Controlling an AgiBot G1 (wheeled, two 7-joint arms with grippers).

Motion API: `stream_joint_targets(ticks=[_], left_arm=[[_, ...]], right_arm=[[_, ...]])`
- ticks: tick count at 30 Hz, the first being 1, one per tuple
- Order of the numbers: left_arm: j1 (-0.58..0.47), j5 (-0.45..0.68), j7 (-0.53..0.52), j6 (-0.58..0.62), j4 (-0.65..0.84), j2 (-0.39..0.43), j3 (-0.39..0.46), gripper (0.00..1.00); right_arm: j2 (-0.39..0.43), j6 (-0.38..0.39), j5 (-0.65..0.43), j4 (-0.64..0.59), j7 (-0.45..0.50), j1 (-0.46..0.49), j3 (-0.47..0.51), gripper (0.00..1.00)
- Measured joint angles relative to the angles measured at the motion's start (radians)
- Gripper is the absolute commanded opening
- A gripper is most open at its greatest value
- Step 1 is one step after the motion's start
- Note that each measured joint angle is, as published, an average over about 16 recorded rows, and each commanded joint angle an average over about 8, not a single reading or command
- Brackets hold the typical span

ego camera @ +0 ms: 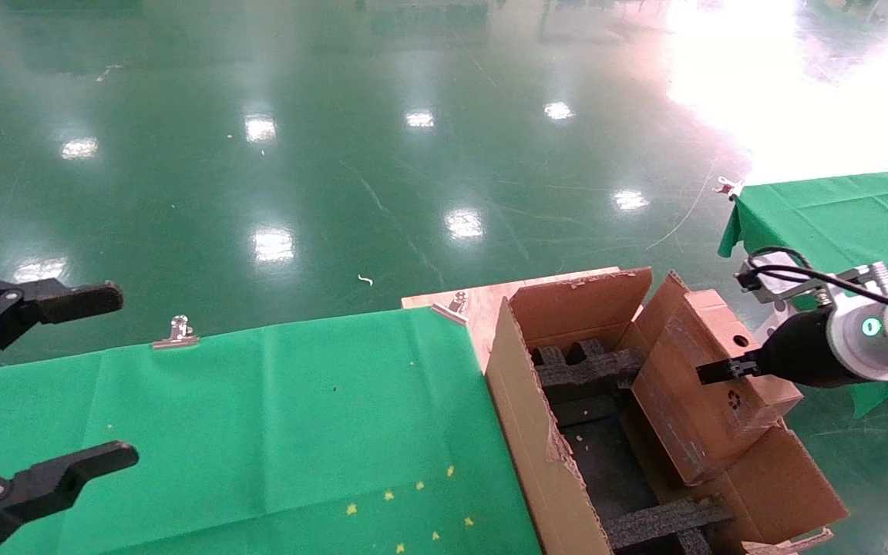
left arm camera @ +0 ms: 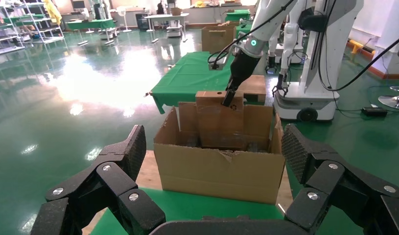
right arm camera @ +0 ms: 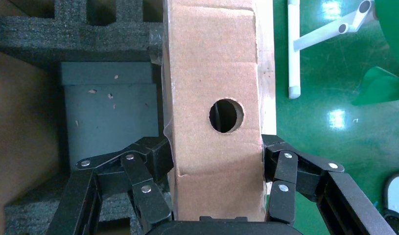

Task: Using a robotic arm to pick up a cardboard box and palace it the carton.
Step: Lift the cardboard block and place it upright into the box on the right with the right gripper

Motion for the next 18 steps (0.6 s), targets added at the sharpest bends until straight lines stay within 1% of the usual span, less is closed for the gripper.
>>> stream_joint_targets(ticks=[18], left_arm=[[0.000,0.000,0.000,0.000,0.000,0.000,0.000,1.00]], right_arm=[[-0.052,0.119,-0.082,-0.011,0.144,-0.135,-0.034,0.00]])
